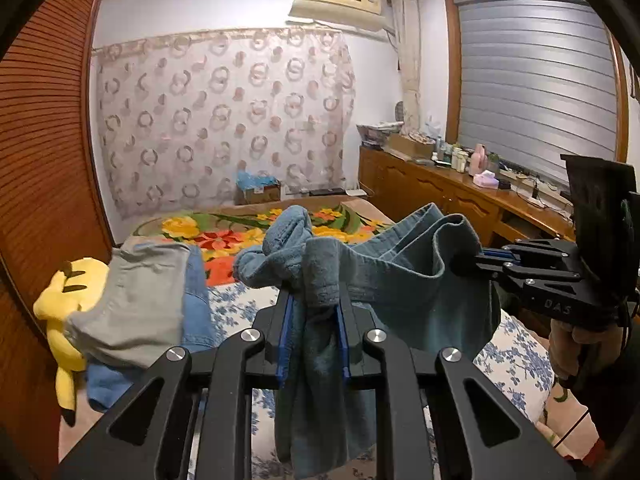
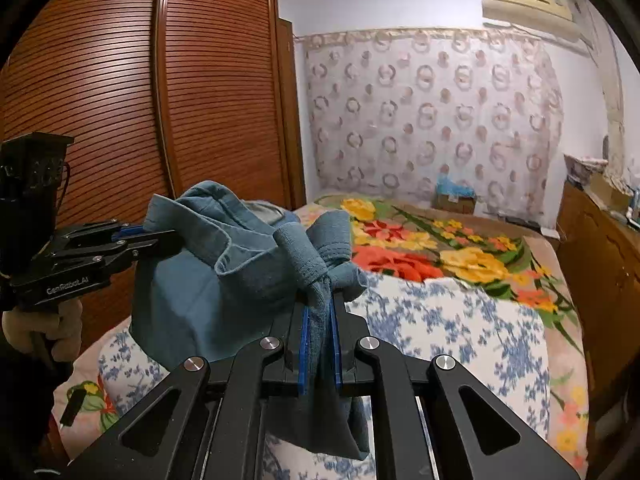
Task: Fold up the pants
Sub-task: 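Lift the shorts off the bed with both tools, then carry the held teal shorts with both tools toward the folded jeans stack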
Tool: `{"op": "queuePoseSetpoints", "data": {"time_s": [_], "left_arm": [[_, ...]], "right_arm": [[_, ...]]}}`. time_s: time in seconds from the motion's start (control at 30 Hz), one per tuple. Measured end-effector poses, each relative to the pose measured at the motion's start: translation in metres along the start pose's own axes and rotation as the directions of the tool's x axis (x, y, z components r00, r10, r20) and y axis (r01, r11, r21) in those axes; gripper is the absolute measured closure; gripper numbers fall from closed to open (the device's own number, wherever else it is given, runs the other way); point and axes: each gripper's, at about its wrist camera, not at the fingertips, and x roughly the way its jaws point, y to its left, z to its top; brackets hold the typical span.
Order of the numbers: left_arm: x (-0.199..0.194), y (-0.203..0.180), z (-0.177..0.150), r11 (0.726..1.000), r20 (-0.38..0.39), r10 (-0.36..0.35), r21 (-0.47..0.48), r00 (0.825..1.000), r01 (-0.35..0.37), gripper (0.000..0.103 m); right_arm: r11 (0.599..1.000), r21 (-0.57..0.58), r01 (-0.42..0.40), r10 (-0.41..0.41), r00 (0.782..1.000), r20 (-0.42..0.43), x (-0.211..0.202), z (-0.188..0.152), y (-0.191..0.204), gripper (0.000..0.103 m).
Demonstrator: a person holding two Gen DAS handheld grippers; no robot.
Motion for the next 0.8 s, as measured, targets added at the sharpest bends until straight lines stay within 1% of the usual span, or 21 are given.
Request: {"op": "queuePoseSetpoints", "data": {"time_s": [0.17,0.33,0.57,0.8], "left_arm": [[-0.005,0.01,0.011,0.999,0.009,0.033,-0.005,0.999,-0.033,0.083],[-0.001,0.029,0.017,0.997,0.008,0.067,-0.024,0.998,-0.067,0.083],[0.015,0.061,0.012,0.993,-0.03,0.105,-0.057,0.994,-0.107,0.083],[0.034,0.096,0.011,0.986,-0.056,0.133,-0.094,0.989,-0.138,0.083]], "right_arm": [[1.0,-0.018,-0.024,0.024,1.0,0.004,0.016,0.014,-0.003,0.094],[0.998,-0.034,-0.056,0.056,0.998,0.002,0.042,0.033,-0.01,0.094],[0.993,-0.056,-0.108,0.107,0.994,-0.02,0.092,0.052,-0.02,0.094],[0.988,-0.076,-0.134,0.131,0.991,-0.041,0.146,0.068,-0.029,0.094]]}}
